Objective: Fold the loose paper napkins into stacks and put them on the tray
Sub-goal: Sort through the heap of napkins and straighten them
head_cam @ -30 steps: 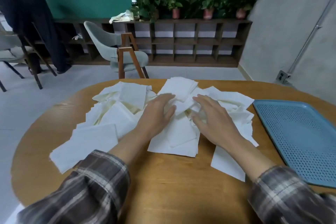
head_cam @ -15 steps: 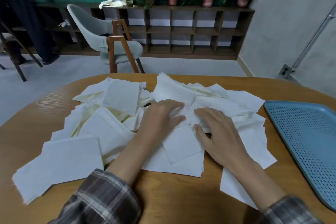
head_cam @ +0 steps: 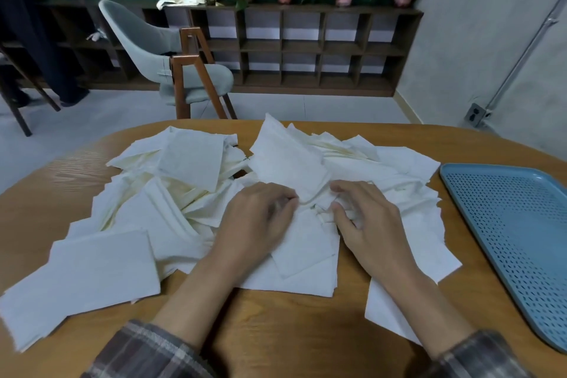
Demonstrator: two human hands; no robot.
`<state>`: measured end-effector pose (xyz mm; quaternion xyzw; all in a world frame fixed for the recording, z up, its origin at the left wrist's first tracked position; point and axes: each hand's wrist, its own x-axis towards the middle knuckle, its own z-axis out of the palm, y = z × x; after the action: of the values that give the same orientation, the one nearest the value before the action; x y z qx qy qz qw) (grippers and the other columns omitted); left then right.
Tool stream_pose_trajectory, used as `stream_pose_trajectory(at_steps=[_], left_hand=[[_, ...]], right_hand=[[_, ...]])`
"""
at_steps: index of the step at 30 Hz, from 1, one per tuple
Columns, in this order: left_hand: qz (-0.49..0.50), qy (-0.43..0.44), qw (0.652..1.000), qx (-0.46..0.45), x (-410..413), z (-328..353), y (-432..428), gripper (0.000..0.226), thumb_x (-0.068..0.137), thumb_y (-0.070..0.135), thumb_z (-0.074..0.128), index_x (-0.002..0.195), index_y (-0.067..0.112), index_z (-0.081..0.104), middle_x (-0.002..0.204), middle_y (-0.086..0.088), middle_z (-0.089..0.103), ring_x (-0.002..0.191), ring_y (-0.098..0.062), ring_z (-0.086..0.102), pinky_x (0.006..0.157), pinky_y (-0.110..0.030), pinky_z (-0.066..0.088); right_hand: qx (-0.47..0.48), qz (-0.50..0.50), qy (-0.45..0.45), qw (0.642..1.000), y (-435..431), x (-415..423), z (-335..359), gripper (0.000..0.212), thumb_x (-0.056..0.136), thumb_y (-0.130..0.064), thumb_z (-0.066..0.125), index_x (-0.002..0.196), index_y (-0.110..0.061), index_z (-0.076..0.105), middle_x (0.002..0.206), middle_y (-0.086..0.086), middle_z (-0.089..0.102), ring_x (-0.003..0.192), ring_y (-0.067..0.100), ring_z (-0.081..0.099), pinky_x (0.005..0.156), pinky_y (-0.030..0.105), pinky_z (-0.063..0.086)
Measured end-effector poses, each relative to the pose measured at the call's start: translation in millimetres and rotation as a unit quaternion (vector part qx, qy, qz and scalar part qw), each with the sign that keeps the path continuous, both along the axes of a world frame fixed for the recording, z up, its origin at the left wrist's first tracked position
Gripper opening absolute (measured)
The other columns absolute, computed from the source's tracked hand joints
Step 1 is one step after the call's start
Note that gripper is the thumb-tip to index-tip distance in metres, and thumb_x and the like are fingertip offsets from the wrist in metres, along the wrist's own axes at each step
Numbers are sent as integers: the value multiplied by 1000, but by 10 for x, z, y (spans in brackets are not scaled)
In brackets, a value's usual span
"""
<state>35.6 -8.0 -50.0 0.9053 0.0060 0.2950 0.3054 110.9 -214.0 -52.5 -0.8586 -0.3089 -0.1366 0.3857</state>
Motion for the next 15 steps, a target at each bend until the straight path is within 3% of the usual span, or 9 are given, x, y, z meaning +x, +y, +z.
stream_pose_trajectory(at_steps=[4,10,15], left_hand=[[-49,10,998,-32,-128,60,-117,5,90,22,82,95,23,82,92,18,78,91,0,71,82,-29,57],[-151,85,982,-69,-173,139,-215,3,89,24,84,92,24,85,89,19,77,91,-3,72,81,-25,57],[-168,129,965,-151,-174,184,-201,7,91,20,81,95,18,86,88,16,80,89,-2,74,80,-14,53]], right_hand=[[85,10,-8,996,-53,-100,84,27,94,-8,77,119,-17,75,104,-9,70,102,3,65,89,6,44],[108,-6,64,992,-122,-160,96,26,94,-12,77,117,-23,78,102,-12,72,96,5,67,85,9,49],[101,15,69,992,-180,-138,121,34,94,-2,70,118,-24,79,124,-13,70,118,5,65,92,12,50]])
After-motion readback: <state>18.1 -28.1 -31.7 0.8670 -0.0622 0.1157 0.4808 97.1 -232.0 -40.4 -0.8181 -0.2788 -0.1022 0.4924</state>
